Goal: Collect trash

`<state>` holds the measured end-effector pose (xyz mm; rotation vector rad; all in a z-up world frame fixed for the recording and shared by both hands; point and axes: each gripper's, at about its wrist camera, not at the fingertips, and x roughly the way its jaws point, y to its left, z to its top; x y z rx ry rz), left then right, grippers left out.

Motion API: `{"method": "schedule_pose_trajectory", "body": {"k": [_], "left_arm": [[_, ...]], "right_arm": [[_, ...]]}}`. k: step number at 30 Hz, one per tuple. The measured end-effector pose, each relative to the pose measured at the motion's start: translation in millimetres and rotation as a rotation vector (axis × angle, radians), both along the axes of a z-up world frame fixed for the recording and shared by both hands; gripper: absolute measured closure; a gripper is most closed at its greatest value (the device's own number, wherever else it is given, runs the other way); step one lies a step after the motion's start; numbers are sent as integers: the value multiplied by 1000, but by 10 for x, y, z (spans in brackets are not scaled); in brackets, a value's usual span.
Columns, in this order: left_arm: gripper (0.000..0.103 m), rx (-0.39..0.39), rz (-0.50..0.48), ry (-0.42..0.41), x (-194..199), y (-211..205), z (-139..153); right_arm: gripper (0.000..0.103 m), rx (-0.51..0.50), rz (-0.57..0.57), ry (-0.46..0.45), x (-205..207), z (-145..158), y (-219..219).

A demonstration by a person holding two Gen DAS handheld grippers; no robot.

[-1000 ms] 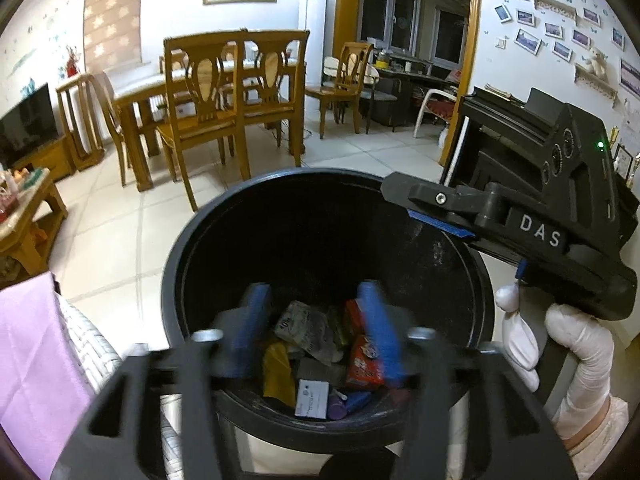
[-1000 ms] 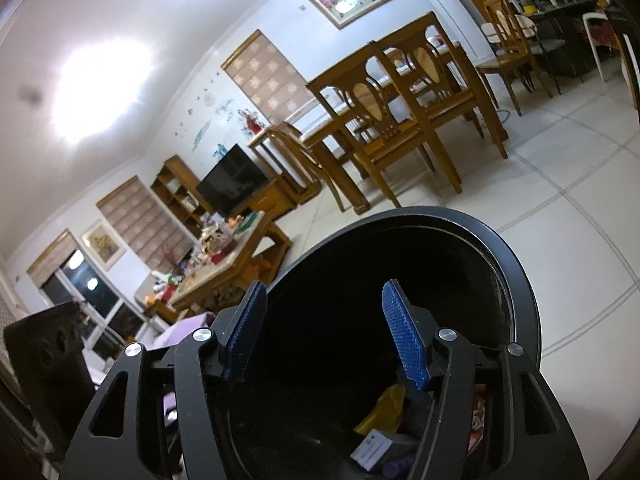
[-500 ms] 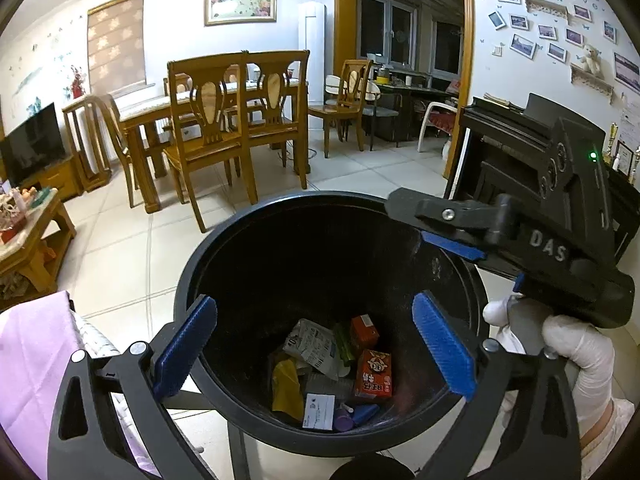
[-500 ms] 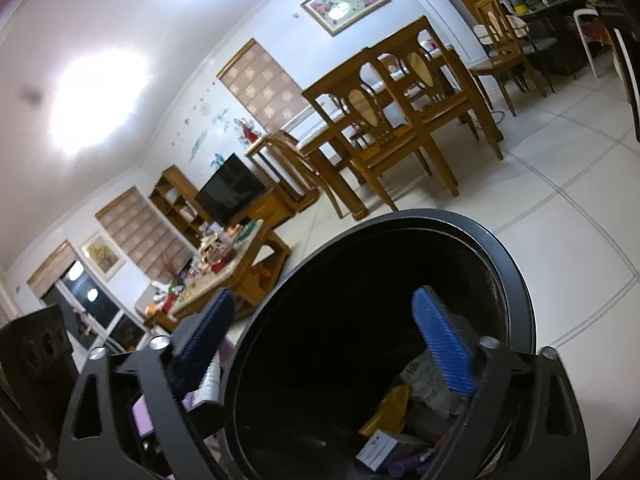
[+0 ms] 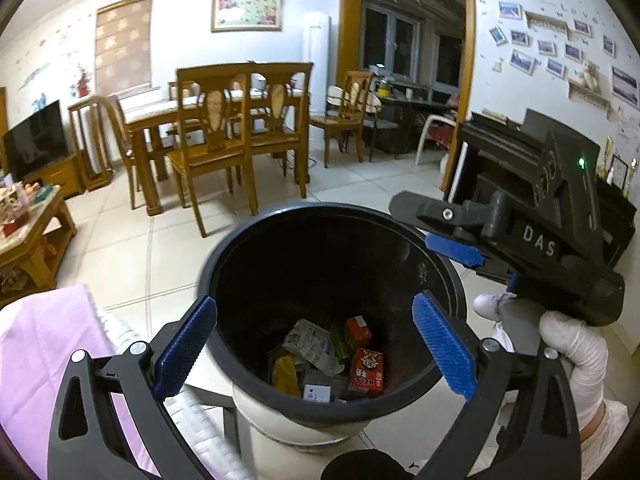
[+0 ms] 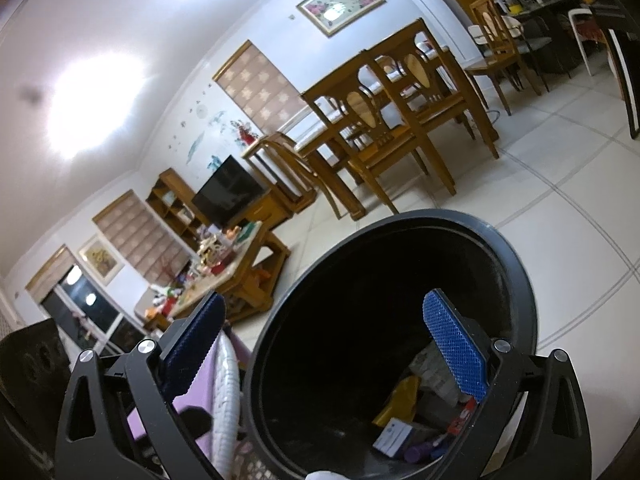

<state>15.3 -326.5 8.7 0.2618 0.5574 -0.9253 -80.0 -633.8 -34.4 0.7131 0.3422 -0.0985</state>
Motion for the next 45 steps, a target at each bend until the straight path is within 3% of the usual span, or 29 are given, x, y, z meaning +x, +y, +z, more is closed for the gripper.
{"method": "schedule_pose_trajectory", "body": {"k": [4,10,17,21,27,34,45], "left_arm": [[5,-31,83,-16,14,314,80],[5,-78,342,-67,70,1090,164],[5,-93,640,-130,149,2154,174],[5,-62,787,-175,169,2663,141],[5,-68,939,-168,282,3219,141],[5,-93,1004,-137,314,3477,57],[5,-82,1004,-151,243,3465,27]], "right_arm": [[5,-18,30,12,64,38,221],[5,-56,126,37,296,146,778],[5,-186,264,56,637,401,1881],[5,-332,313,29,785,548,2662],[5,-517,361,-48,920,566,3607],[5,-565,350,-160,998,493,4066],[5,-494,316,-204,974,454,3742]]}}
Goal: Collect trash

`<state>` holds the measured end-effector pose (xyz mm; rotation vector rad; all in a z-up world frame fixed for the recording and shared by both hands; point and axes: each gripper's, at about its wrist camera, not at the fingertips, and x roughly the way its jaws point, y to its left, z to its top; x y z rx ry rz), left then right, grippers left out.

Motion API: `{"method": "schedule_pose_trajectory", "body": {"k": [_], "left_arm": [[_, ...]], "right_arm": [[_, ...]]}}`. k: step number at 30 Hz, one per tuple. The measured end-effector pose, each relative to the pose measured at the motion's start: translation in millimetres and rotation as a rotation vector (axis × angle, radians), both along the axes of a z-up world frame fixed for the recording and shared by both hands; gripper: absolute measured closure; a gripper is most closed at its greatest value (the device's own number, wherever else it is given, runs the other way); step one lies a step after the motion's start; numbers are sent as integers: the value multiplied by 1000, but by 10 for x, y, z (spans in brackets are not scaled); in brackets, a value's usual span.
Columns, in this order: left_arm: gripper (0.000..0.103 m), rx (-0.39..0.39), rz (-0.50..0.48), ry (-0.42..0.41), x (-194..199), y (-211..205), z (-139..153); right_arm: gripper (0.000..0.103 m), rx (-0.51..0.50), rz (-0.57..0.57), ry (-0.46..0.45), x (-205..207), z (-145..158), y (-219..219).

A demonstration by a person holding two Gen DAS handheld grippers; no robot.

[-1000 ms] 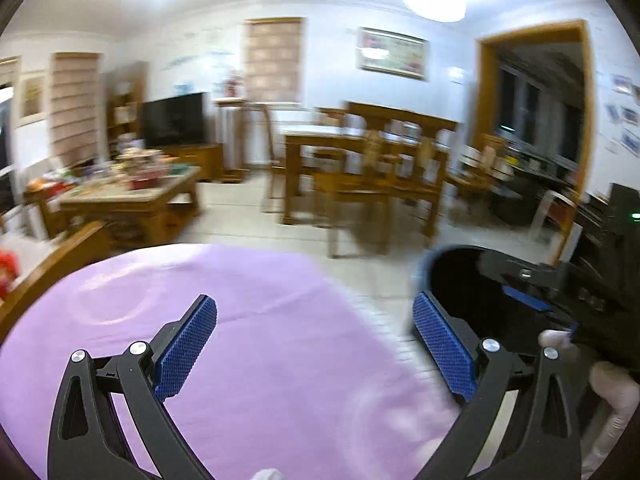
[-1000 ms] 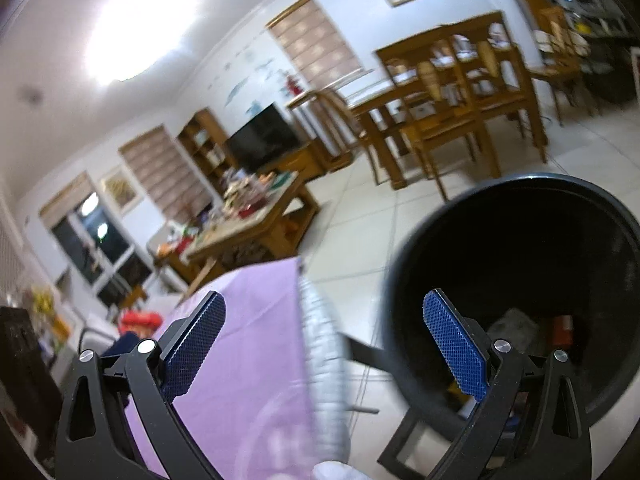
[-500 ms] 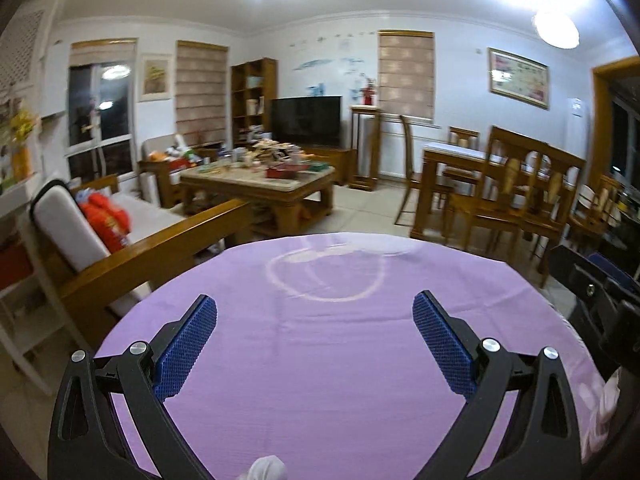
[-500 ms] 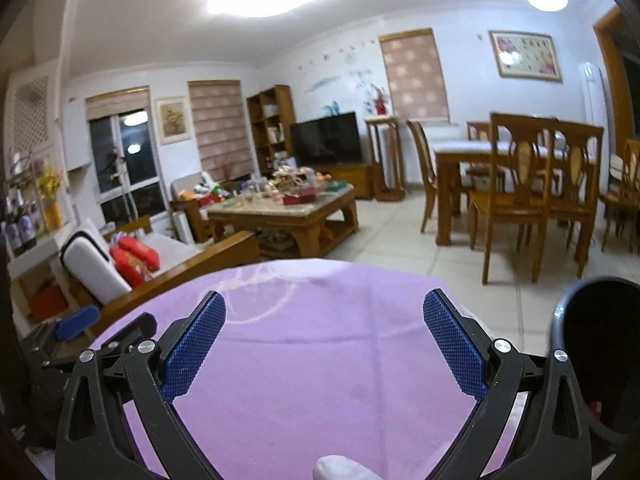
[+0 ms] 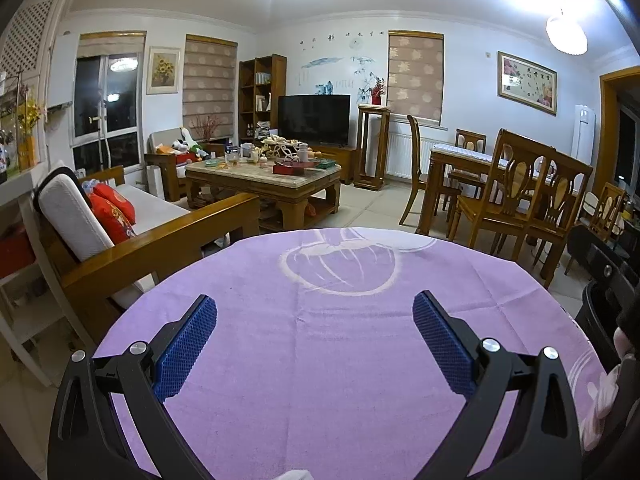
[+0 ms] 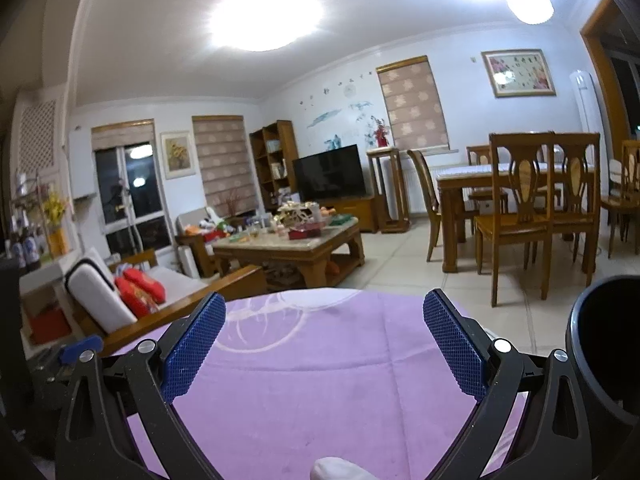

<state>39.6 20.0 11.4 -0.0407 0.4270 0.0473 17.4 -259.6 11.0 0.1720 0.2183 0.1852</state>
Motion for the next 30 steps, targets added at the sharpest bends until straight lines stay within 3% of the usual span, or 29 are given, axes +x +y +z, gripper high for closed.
{"method": "schedule_pose_trajectory", "body": {"k": [30], "left_arm": [[5,13,23,2,-12,24,-53]], "right_arm": [[5,24,-27,-14,-67,3,-79]]}}
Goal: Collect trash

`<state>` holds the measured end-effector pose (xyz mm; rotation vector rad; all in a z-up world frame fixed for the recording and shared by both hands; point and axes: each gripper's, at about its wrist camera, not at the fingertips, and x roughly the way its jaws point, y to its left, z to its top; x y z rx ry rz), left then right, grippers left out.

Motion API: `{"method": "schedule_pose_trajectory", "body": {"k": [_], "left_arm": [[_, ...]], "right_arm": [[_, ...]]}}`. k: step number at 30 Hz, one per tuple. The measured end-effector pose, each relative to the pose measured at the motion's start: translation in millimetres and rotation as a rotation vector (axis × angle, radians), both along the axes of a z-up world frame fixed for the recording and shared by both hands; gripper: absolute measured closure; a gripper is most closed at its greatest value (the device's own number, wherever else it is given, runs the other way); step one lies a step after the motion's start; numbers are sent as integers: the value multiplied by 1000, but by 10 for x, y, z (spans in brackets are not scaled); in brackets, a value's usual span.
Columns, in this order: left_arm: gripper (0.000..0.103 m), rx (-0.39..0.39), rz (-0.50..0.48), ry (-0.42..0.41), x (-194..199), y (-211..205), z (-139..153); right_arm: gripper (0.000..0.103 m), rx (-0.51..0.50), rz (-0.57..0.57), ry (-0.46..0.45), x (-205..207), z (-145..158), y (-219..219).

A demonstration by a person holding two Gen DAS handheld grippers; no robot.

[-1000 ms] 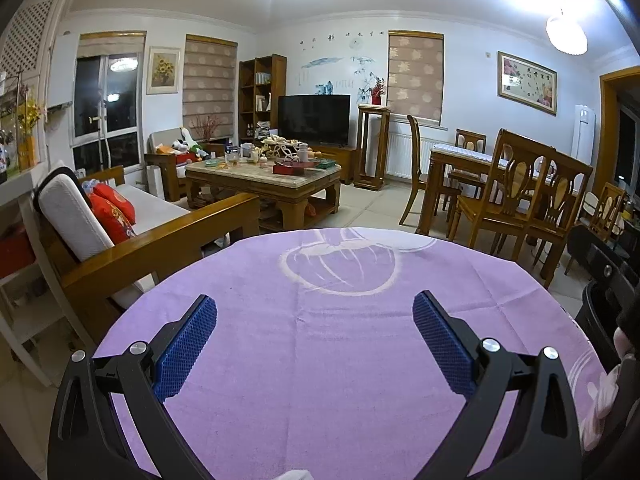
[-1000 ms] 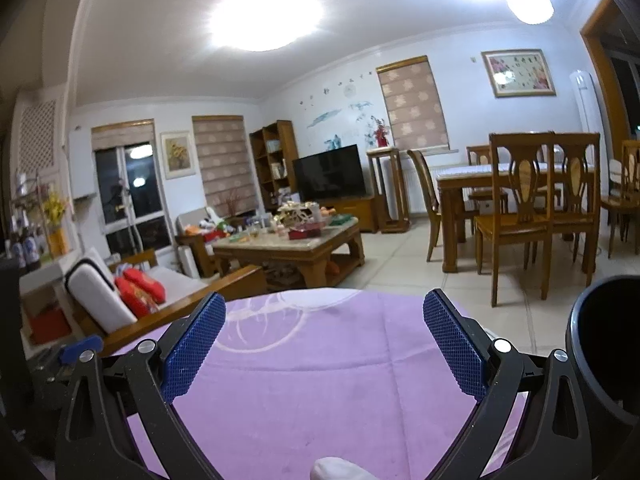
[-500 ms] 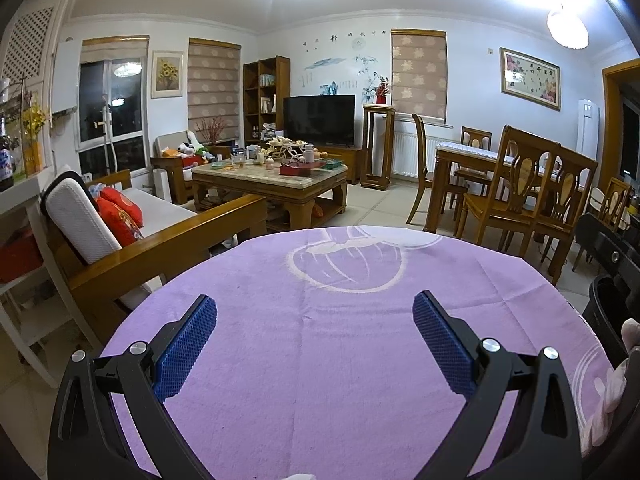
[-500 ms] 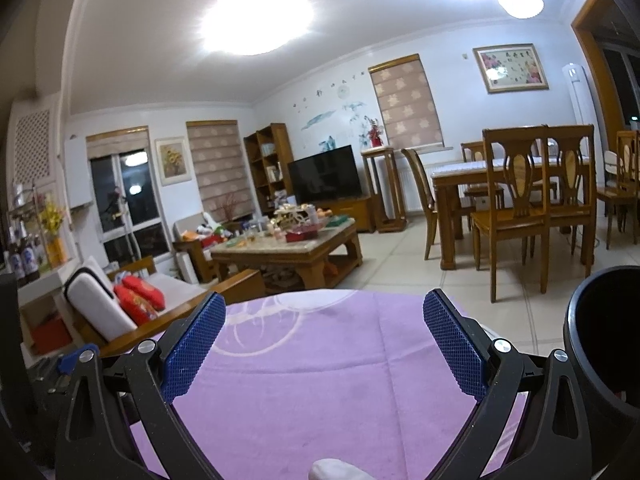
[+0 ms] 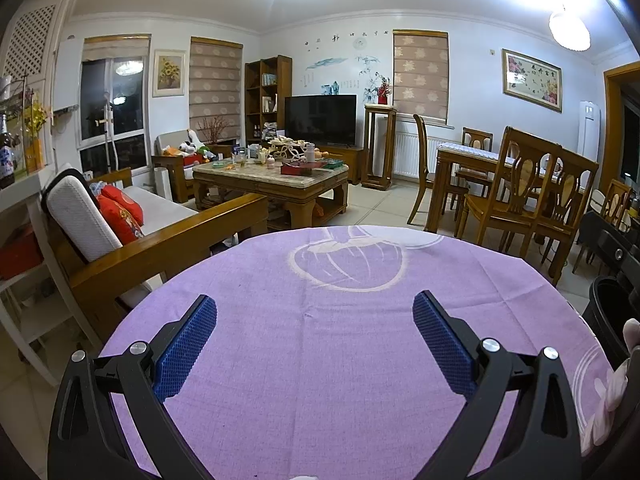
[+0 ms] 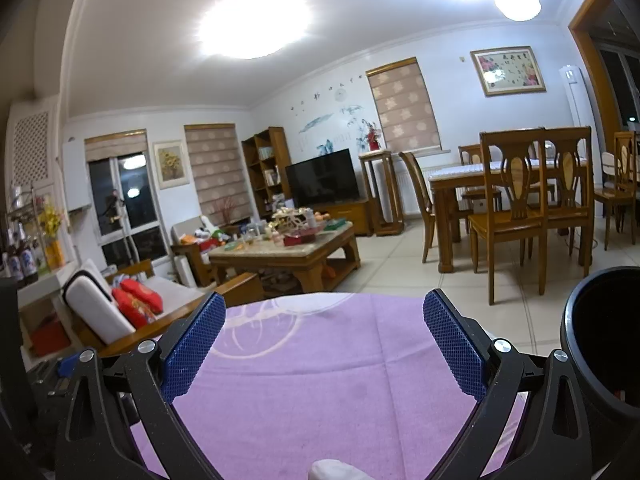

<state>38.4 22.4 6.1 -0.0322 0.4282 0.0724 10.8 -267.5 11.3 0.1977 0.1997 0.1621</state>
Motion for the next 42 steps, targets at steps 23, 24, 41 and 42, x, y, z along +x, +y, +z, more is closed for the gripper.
{"method": "schedule_pose_trajectory", "body": {"k": [23,24,41,42], "left_arm": [[5,2,-1,1,-22,24,-9],[5,2,-1,1,-28,26,-15],[5,1,-2,4,-40,21,-15],[5,1,-1,5,-41,25,-16]], "right_arm": [[5,3,-2,-1,17,5,-53],[5,3,-3,-1,18,6,-46],[5,5,-3,-2,23,-5,-54],[5,5,-3,-2,22,-7,-60]]}}
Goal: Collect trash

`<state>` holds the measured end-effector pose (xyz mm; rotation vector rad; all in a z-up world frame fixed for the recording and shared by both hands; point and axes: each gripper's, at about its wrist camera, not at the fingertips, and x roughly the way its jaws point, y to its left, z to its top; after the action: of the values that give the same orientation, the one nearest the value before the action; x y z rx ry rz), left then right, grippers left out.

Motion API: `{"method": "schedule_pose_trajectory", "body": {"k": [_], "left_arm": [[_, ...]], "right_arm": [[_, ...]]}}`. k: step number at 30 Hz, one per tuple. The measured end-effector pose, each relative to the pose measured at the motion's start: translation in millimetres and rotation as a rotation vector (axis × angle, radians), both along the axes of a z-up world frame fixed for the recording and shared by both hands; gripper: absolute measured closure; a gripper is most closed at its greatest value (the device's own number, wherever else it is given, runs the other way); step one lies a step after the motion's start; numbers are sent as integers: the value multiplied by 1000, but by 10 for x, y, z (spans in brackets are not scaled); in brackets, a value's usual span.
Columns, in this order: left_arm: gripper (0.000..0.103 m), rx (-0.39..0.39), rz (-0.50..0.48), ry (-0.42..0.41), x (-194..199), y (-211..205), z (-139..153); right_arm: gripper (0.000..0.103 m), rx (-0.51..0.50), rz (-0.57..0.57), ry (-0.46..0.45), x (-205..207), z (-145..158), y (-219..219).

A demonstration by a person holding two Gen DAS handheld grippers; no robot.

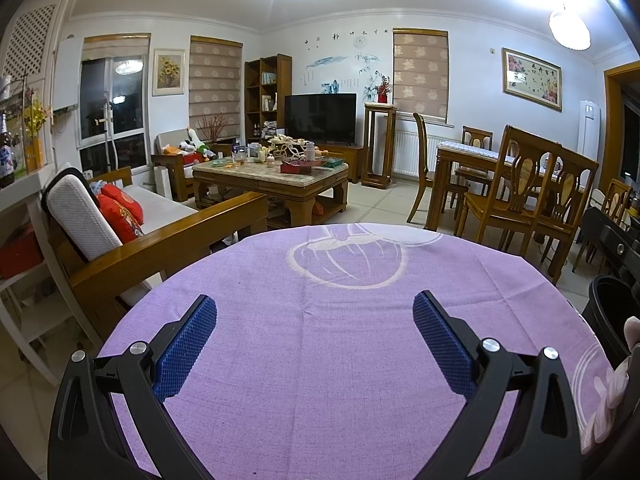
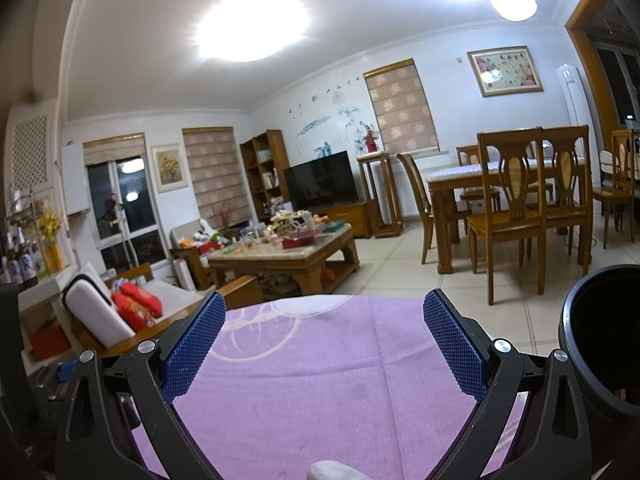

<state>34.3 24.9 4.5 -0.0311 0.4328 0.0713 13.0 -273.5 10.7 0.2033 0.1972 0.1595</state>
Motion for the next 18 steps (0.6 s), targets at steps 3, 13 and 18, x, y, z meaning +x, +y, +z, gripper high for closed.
{"method": "schedule_pose_trajectory", "body": {"k": [3,13,18], "left_arm": [[5,0,-1,0,1,2,1],[5,0,-2,0,7,-4,4],[5,0,-3,1,-4,7,1]], "right_arm": [[5,0,0,0,0,-2,-1],[5,0,0,-1,6,-6,0],[5,1,0,-1,7,-10,-2]]}}
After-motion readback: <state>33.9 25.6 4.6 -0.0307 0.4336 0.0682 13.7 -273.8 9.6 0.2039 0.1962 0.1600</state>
